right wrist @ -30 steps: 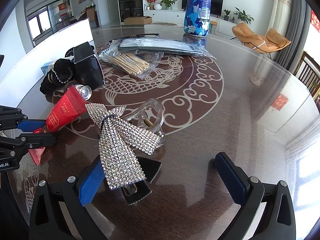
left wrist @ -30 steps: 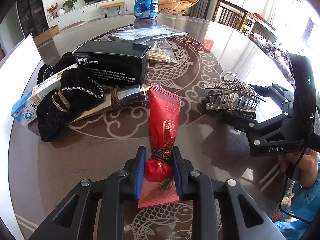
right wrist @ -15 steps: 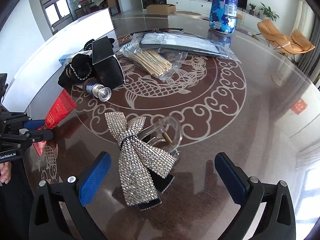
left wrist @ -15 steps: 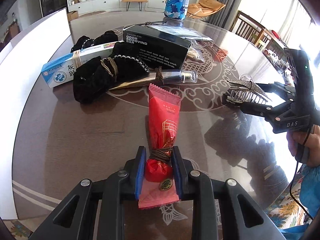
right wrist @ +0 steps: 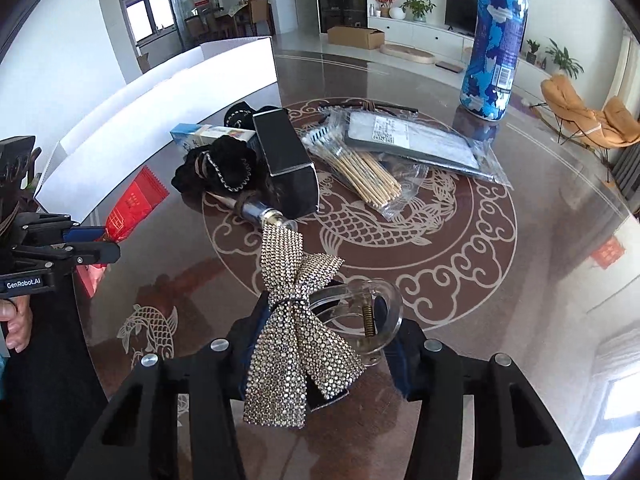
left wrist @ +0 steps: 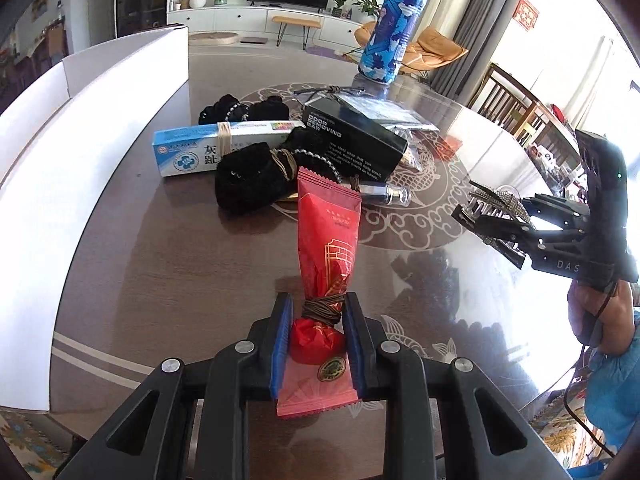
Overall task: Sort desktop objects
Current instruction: 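Carry the red sachet with the left tool while the right tool carries the bow clip over the white box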
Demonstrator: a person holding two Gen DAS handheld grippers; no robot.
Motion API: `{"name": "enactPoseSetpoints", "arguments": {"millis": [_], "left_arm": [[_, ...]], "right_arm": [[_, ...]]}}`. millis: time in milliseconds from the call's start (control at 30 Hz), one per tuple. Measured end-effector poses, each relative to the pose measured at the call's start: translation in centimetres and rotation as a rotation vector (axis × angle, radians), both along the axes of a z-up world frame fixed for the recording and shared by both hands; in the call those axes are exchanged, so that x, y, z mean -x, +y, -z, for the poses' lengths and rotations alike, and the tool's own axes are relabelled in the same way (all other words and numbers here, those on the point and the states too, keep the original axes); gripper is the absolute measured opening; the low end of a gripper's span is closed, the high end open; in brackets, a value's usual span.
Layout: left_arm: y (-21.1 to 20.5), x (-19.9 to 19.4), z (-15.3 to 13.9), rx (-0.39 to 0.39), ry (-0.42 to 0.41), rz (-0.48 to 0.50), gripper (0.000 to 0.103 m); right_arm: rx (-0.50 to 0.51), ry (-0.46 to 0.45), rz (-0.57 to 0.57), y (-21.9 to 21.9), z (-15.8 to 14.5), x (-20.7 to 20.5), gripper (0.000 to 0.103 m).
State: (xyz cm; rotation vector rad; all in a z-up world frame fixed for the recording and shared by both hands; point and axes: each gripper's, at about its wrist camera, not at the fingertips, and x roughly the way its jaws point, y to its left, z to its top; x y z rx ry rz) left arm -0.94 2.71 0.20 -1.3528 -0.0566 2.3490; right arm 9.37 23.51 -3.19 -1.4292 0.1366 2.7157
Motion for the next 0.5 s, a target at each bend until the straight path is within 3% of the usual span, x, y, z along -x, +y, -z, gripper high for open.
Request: {"name": "enactPoseSetpoints", "arguments": {"millis": [200,367,500], "left_arm": [[-7.4,0.5,-4.7,-0.052,0.072,-0.112,0.025],[-16.8,1.8,-7.7,-0.015,0.115,-0.267,0.025],[-24.2,4.2,-7.6,-0.001,0.083,-0.412,0.025]], "right_arm": [[0.018,0.063,-0.093,-4.2,-4.2,4.1,0.051],[0.117,0.126,-0.213,-10.4,-7.3,11.8,0.051],[0.193,0.166,-0.323,-17.6,-9.8,19.0,0.051]]}}
